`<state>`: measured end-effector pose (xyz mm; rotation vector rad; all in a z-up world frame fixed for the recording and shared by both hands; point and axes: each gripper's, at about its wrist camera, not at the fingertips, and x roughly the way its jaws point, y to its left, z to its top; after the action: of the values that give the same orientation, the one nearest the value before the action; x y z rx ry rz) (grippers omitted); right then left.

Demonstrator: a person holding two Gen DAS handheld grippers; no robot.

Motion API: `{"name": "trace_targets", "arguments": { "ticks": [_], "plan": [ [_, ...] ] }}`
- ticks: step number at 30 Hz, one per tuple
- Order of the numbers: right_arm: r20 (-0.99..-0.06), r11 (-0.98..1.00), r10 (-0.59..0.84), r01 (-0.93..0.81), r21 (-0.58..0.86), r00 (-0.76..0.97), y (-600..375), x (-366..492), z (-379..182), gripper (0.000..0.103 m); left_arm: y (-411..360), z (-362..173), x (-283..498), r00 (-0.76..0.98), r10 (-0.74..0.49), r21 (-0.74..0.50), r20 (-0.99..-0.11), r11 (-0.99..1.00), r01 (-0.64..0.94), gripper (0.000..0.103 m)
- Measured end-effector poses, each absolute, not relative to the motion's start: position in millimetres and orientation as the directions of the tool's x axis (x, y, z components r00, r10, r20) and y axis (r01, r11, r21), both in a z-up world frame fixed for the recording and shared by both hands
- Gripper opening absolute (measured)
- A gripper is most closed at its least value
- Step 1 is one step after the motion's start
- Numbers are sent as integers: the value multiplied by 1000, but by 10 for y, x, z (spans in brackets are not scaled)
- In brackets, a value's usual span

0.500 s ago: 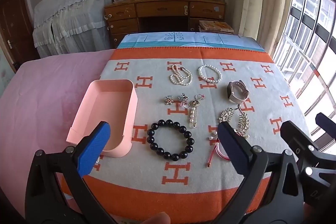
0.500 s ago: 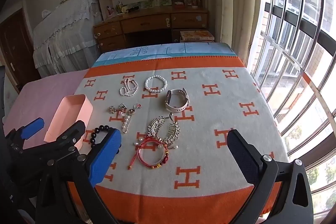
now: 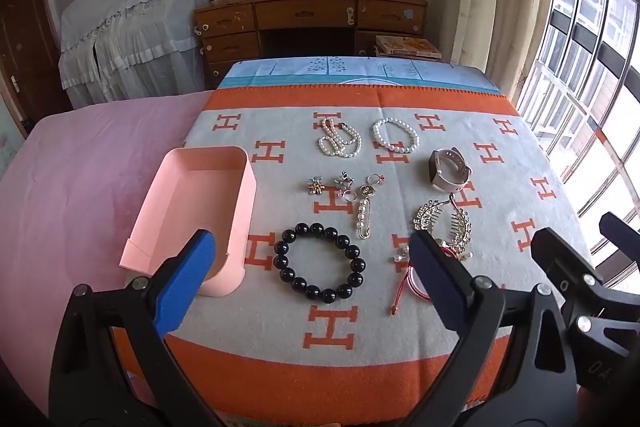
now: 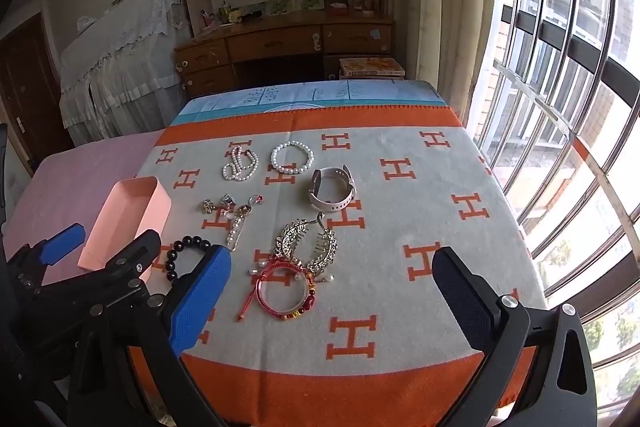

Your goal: Organize jewelry

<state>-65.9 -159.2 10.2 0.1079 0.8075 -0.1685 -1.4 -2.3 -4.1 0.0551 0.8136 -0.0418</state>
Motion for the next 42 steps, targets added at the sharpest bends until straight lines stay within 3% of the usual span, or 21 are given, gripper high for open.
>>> {"name": "trace_targets", "arguments": {
  "ticks": [42],
  "plan": [
    [-728,979,-109,201,40,677,-1599,-793,117,101,-36,-161,-77,667,-27,27,-745,997,70,96]
  ]
}}
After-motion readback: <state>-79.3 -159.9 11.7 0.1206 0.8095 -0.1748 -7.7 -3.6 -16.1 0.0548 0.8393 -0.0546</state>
